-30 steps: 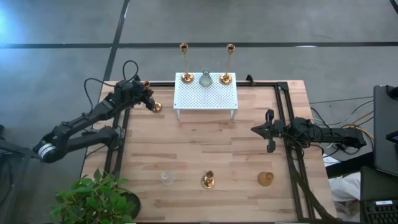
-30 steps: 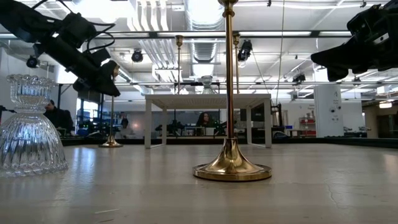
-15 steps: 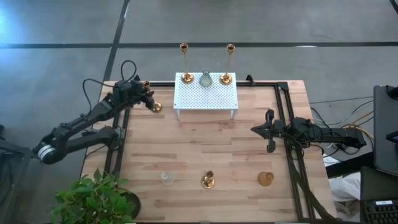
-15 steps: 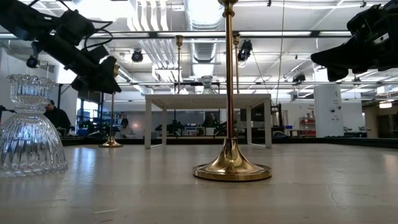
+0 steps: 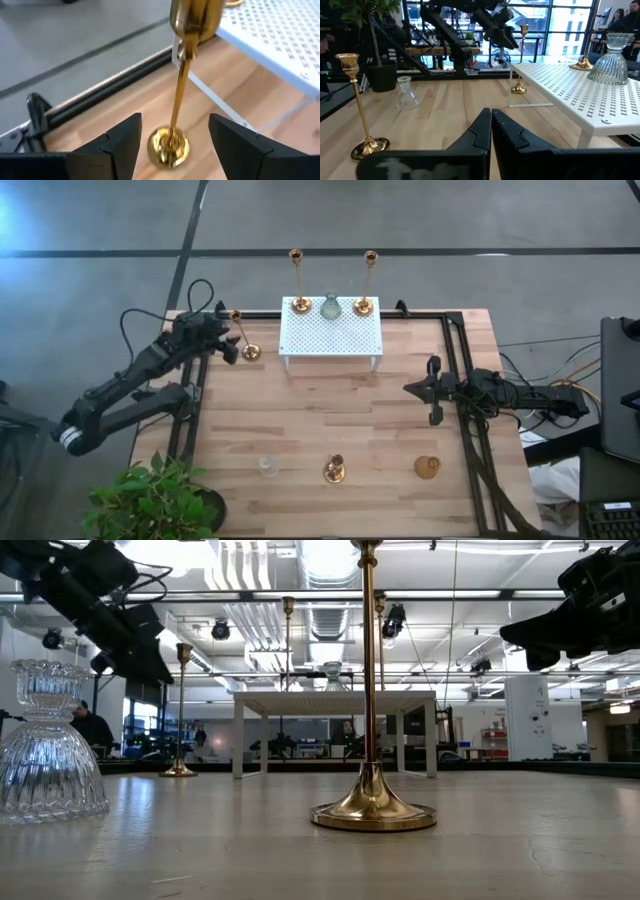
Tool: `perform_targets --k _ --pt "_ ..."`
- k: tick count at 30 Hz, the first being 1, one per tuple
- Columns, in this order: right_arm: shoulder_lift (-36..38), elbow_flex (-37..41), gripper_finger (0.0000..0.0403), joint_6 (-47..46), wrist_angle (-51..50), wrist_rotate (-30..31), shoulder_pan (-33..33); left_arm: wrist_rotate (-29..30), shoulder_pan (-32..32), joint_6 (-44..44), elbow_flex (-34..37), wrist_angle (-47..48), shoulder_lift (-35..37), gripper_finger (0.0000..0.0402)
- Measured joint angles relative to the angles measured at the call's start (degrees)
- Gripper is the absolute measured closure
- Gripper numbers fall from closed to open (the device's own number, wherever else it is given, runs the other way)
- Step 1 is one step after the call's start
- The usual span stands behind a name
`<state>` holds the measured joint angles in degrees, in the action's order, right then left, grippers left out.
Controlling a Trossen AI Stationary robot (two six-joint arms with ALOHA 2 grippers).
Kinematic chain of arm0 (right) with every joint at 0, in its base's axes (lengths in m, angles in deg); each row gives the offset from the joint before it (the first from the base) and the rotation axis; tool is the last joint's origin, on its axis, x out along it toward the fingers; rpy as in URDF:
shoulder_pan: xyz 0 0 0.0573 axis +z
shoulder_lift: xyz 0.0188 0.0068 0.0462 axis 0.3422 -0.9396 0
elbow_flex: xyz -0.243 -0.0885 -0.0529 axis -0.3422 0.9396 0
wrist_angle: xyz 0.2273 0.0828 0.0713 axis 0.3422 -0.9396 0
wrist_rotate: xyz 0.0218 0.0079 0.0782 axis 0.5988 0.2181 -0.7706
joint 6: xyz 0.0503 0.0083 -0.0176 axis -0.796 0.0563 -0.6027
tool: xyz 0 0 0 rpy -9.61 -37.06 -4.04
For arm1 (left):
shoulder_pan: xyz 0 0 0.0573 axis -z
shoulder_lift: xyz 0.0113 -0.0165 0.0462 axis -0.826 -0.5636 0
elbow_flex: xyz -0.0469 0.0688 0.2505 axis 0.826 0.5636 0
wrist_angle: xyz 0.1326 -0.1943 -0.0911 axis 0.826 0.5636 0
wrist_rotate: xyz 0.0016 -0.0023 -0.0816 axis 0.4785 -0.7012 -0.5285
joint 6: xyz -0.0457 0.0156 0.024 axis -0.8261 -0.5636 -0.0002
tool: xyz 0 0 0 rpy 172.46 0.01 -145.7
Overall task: Pick & Place candle stick holders
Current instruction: Put the white glass candle holder on the shelf
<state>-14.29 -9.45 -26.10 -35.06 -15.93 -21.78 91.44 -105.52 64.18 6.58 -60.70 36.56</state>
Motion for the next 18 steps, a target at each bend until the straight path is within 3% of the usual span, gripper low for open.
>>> perform_targets --k 7,10,12,16,18 --pt "0.0 0.0 0.0394 0.1 0.0 0.0 0.0 -0.5 0.0 0.7 -9.6 13.5 5.3 0.0163" --pt "0.0 0.0 0.0394 0.0 0.0 0.0 0.0 -4.3 0.0 2.0 -15.3 16.6 7.2 0.0164" --pt "0.0 0.0 0.0394 0.1 0.0 0.0 0.0 -11.5 -0.1 2.0 -19.2 17.7 7.7 0.0165" --pt "0.0 0.0 0.0394 0.0 0.0 0.0 0.0 -32.7 0.0 3.0 -26.0 19.9 6.6 0.0165" --pt "0.0 0.0 0.0394 0.1 0.0 0.0 0.0 -39.7 0.1 3.1 -28.7 20.4 5.6 0.0166"
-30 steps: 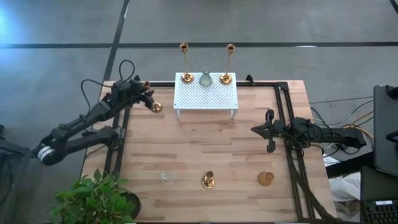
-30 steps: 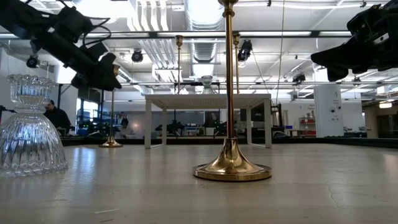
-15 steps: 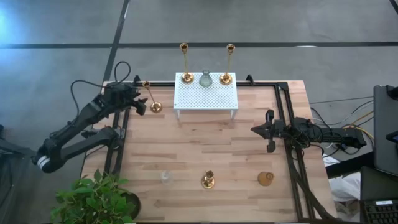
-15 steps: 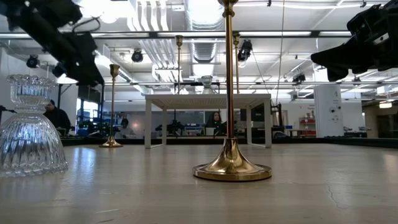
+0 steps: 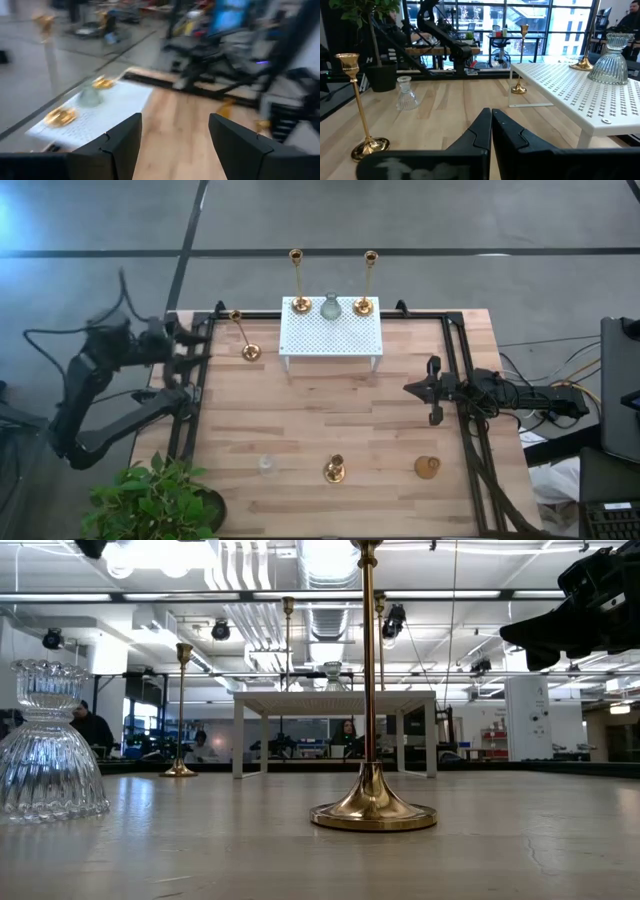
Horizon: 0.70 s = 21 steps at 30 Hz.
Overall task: Pick & Place candle stick holders
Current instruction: Put the white glass candle holder on the shelf
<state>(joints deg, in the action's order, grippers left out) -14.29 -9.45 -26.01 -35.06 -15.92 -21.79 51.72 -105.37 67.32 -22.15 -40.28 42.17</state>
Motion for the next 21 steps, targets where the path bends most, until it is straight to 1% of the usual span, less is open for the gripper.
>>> perform_targets --k 2,5,8,11,15,17,19,21 --pt "0.0 0.0 0.0394 -0.1 0.0 0.0 0.0 -1.9 0.2 1.5 -1.8 2.1 -2.2 0.0167" --pt "0.0 0.0 0.0394 0.0 0.0 0.0 0.0 -2.6 0.8 6.7 -5.3 5.0 -5.8 0.0168" --pt "0.0 0.0 0.0394 0.0 0.0 0.0 0.0 -3.1 1.7 11.1 -8.4 10.5 -10.6 0.0168" --pt "0.0 0.0 0.0394 -0.1 0.0 0.0 0.0 -4.2 3.8 14.7 -10.2 13.7 -15.8 0.0168" --pt "0.0 0.0 0.0394 0.0 0.0 0.0 0.0 -4.2 8.4 17.9 -11.0 13.3 -20.7 0.0168" --pt "0.0 0.0 0.0394 0.0 0.0 0.0 0.0 -2.6 11.5 18.7 -10.9 12.3 -22.7 0.017" --pt "0.0 0.0 0.0394 0.0 0.0 0.0 0.0 1.3 15.6 19.1 -10.4 10.9 -23.9 0.0175" --pt "0.0 0.0 0.0394 -0.1 0.0 0.0 0.0 6.5 20.4 19.6 -10.2 9.0 -24.3 0.0184"
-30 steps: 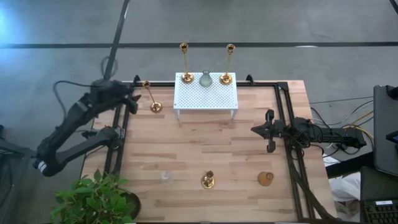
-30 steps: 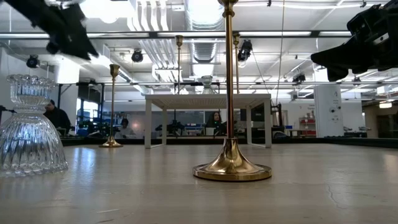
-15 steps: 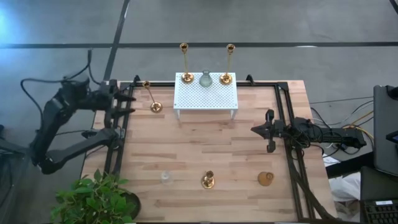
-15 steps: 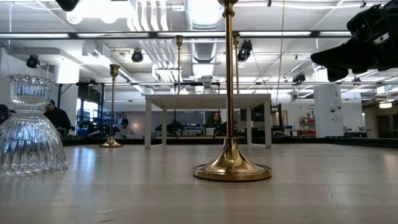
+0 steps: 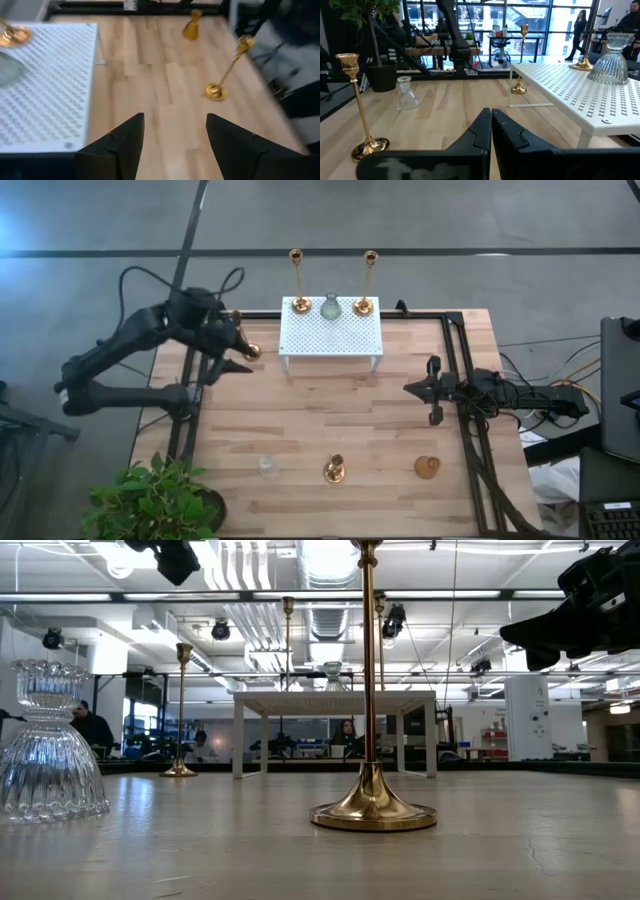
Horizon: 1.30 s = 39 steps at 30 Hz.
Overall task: Pick & Place candle stick holders
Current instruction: Put the white glass candle holder on the shelf
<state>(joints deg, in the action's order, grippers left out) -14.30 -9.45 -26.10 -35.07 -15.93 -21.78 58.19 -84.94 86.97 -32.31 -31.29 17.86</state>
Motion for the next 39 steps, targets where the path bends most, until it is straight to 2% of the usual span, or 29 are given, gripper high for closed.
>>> perform_targets --k 4,9,13,18,24,29,35,39 --pt "0.0 0.0 0.0394 0.0 0.0 0.0 0.0 12.4 11.4 -3.0 3.0 -6.0 -0.1 0.0213" --pt "0.0 0.0 0.0394 0.0 0.0 0.0 0.0 22.3 25.1 -10.0 8.9 -12.7 2.4 0.0245" --pt "0.0 0.0 0.0394 0.1 0.0 0.0 0.0 29.4 32.0 -16.6 14.9 -13.9 3.8 0.0252" --pt "0.0 0.0 0.0394 0.1 0.0 0.0 0.0 31.1 35.7 -26.3 22.8 -19.5 8.2 0.0252" --pt "0.0 0.0 0.0394 0.0 0.0 0.0 0.0 31.5 38.5 -36.7 32.3 -21.6 14.2 0.0252" --pt "0.0 0.0 0.0394 0.0 0.0 0.0 0.0 32.1 44.7 -44.3 38.0 -21.7 17.7 0.0252" --pt "0.0 0.0 0.0394 0.0 0.0 0.0 0.0 38.9 53.4 -49.3 42.3 -22.8 17.3 0.0252" --pt "0.0 0.0 0.0394 0.0 0.0 0.0 0.0 40.1 58.3 -52.0 45.2 -27.6 15.3 0.0252"
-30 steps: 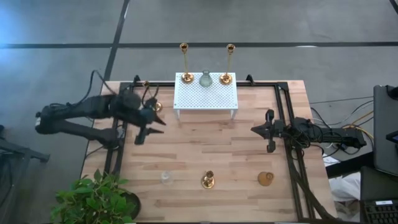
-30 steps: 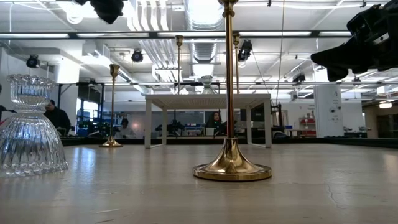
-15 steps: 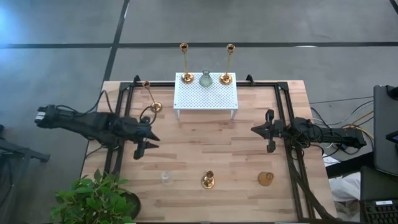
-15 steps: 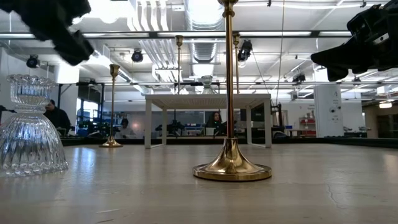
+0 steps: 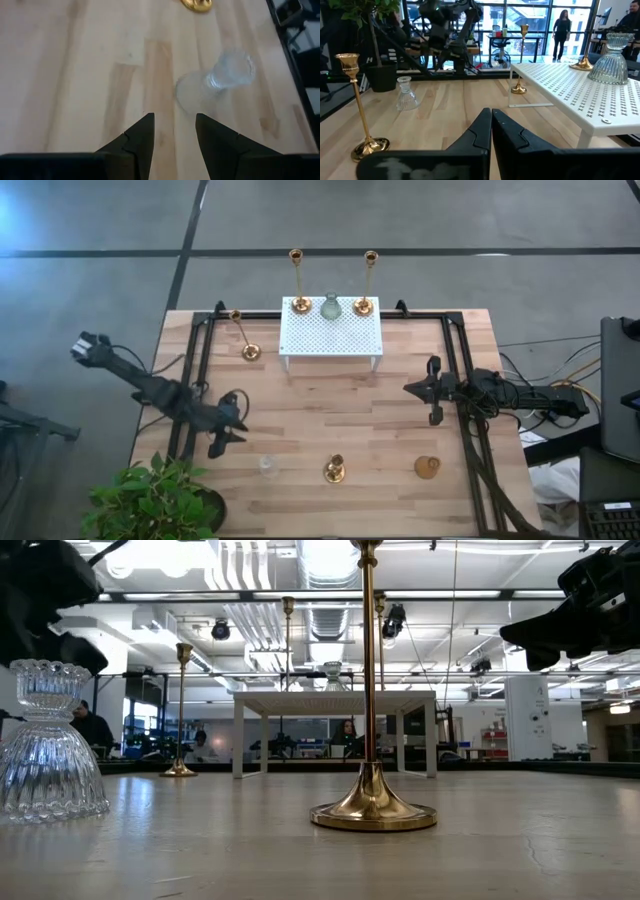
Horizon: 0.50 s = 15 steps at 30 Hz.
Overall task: Pick & Place candle stick holders
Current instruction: Put the white glass candle holder on the shelf
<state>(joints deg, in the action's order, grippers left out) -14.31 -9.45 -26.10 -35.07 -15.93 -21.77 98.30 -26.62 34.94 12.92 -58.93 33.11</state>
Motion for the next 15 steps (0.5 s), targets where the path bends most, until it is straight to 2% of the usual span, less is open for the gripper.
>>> perform_targets --k 7,15 --pt "0.0 0.0 0.0394 0.1 0.0 0.0 0.0 3.1 3.2 1.0 1.8 -3.9 -4.9 0.0252" --pt "0.0 0.0 0.0394 0.0 0.0 0.0 0.0 -1.8 3.3 6.6 6.8 -22.5 -9.5 0.0252"
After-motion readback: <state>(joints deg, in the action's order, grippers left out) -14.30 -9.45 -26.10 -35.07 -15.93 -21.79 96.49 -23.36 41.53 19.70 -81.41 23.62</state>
